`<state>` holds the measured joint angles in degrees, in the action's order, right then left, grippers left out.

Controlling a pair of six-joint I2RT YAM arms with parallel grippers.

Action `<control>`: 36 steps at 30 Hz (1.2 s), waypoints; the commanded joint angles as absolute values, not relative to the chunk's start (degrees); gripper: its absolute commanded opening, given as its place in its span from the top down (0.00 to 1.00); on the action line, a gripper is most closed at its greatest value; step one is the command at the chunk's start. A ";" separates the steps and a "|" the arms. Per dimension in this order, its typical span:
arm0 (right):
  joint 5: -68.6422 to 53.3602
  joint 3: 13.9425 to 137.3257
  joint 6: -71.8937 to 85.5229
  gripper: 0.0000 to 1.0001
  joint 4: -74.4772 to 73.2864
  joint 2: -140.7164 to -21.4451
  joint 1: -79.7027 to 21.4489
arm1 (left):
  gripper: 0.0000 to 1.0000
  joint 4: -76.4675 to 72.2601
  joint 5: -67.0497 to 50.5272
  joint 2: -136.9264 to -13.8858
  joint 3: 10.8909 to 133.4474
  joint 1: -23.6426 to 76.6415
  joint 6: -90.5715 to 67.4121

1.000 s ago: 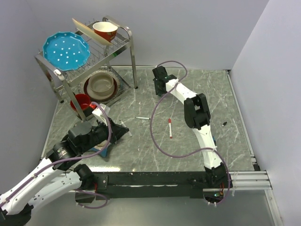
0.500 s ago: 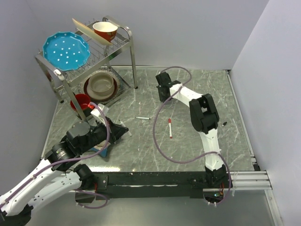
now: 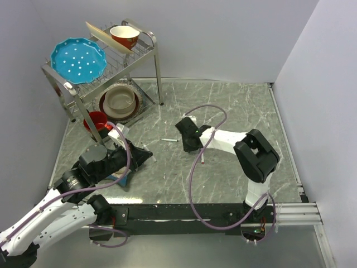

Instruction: Insert the pens into the pen caps

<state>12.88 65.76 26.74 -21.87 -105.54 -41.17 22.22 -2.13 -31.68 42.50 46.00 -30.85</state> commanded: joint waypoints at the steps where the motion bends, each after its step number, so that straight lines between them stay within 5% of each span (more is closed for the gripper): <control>1: 18.18 66.70 33.39 0.83 -20.03 -104.85 -44.55 | 0.99 20.30 -2.81 -31.29 42.45 46.23 -30.94; 21: 19.42 65.83 36.13 0.64 -26.81 -103.36 -50.45 | 0.99 20.57 -3.87 -31.03 42.19 46.23 -30.50; 36: 16.09 64.78 34.28 0.67 -24.44 -107.14 -50.36 | 0.99 19.51 -5.18 -30.94 41.92 46.14 -30.67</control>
